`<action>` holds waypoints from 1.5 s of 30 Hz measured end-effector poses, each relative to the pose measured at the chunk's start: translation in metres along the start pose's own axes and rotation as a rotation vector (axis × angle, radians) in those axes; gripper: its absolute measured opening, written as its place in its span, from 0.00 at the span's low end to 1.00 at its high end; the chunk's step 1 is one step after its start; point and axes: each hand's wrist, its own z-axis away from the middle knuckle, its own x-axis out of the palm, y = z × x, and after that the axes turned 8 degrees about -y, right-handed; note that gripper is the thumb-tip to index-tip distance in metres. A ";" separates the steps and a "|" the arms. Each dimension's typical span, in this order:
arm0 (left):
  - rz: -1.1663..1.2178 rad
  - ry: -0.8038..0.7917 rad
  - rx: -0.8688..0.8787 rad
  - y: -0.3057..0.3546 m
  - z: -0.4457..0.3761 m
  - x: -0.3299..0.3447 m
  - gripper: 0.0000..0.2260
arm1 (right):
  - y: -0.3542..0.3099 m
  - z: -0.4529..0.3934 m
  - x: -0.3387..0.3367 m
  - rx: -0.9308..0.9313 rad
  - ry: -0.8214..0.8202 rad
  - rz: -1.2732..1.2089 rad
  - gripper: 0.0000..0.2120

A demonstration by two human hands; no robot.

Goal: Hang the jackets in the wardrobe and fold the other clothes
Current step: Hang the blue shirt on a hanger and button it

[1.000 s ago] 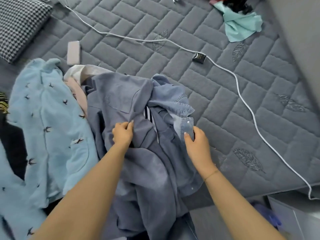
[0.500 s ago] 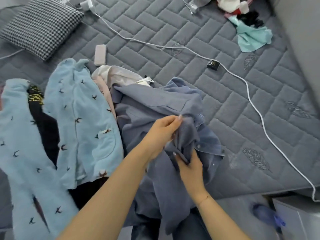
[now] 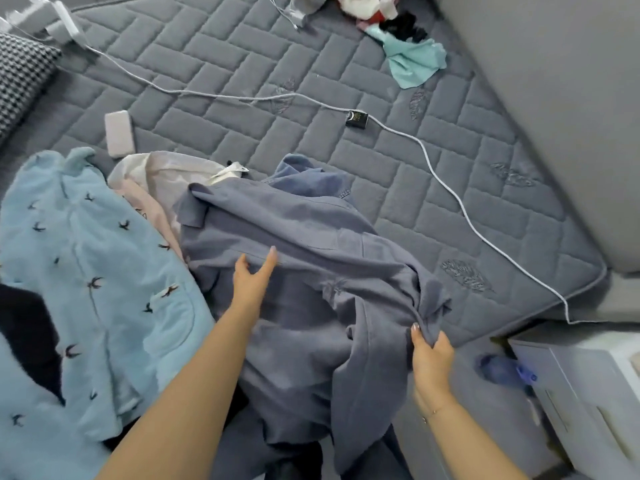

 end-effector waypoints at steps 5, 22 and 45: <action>0.342 -0.118 -0.336 0.049 -0.032 0.060 0.51 | 0.005 -0.031 -0.015 -0.101 -0.392 0.524 0.13; 0.644 -0.233 0.025 0.047 0.067 0.094 0.12 | -0.052 -0.093 0.010 0.432 -0.545 -0.210 0.21; -0.176 -1.243 0.174 0.086 0.405 0.120 0.07 | 0.000 0.301 -0.235 -0.318 0.200 -0.417 0.26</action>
